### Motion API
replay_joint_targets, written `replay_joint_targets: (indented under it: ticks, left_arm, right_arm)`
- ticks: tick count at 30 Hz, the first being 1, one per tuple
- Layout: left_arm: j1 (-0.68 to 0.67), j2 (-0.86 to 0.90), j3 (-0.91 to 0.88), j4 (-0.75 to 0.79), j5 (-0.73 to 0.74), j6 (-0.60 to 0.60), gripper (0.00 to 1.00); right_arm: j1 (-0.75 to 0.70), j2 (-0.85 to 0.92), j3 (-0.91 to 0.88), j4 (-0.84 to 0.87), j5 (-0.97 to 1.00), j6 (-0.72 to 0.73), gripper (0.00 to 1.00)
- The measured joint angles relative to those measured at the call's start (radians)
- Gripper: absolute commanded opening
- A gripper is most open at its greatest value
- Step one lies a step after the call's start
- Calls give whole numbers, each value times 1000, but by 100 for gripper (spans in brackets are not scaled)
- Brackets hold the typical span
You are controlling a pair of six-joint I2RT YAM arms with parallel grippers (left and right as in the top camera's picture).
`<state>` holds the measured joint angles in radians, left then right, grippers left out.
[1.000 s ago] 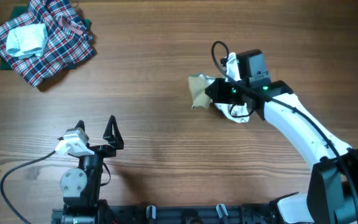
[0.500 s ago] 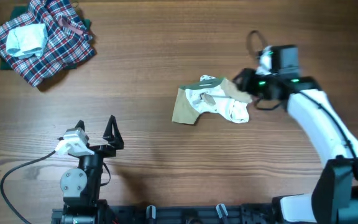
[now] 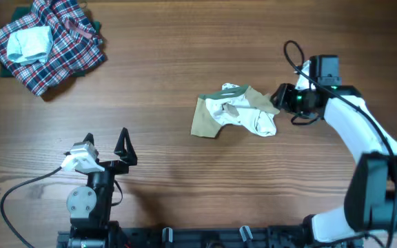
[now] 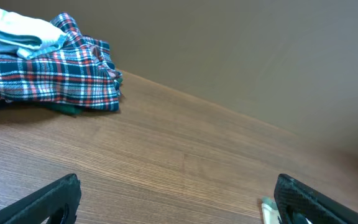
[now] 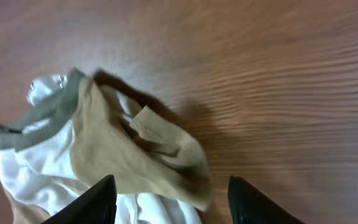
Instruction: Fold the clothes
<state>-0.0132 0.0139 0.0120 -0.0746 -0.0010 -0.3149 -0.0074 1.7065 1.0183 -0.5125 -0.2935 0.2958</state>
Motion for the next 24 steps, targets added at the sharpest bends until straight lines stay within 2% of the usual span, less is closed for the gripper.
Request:
replay_joint_targets:
  ticks: [8, 9, 12, 15, 24]
  left_arm:
    - [0, 0, 0, 0, 0, 0, 100]
    - [0, 0, 0, 0, 0, 0, 100]
    - [0, 0, 0, 0, 0, 0, 100]
    - [0, 0, 0, 0, 0, 0, 100]
    - [0, 0, 0, 0, 0, 0, 100]
  right_arm:
    - [0, 83, -3, 4, -89, -6, 56]
    - [0, 89, -3, 5, -89, -6, 52]
    - [0, 97, -3, 21, -89, -4, 19]
    - [0, 97, -3, 43, -89, 12, 5]
    - [0, 95, 6, 43, -92, 40, 4]
